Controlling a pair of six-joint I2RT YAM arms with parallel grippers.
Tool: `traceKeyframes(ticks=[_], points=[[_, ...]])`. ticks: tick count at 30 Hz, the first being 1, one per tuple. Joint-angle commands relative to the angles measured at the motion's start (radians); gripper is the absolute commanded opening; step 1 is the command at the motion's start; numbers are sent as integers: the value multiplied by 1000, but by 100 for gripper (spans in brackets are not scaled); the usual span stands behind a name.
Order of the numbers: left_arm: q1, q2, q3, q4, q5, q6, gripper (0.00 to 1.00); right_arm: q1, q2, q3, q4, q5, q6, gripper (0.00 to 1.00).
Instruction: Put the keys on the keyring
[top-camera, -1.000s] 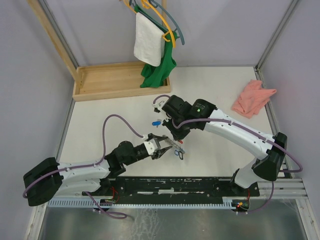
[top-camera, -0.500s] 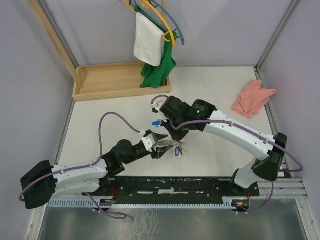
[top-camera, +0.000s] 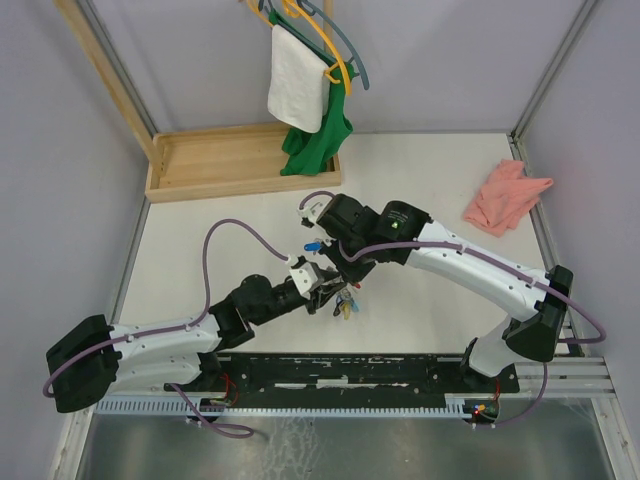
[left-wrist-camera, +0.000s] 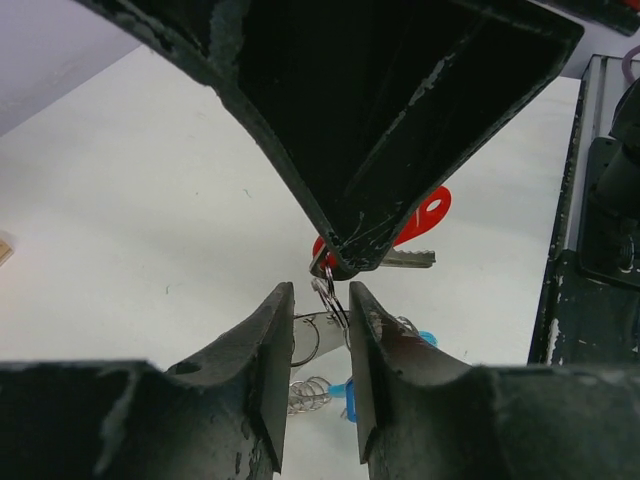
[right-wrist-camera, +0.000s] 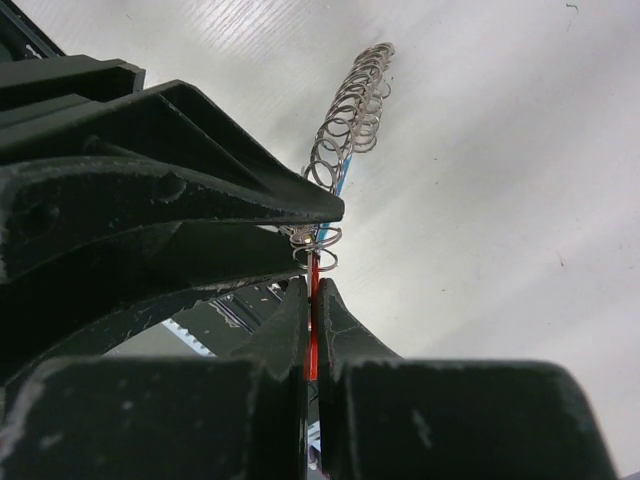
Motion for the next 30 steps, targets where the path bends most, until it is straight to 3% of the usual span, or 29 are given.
traceKeyframes(ticks=[1,4,5,13,19,30], points=[[-2,6,42,22,-21,-6,29,7,-5,48,15,20,17,1],[-2,8,41,21,-9,6,5,9,-6,48,9,31,12,1],[-2,6,40,16,-6,10,3,8,-8,47,6,40,9,0],[-2,-35,7,4,9,32,3,-33,-31,14,-20,102,-11,1],[-2,-54,-23,55,60,53,3,-112,-28,-57,12,33,-18,1],[-2,-46,-44,147,179,141,3,-132,17,-92,41,-58,-38,0]])
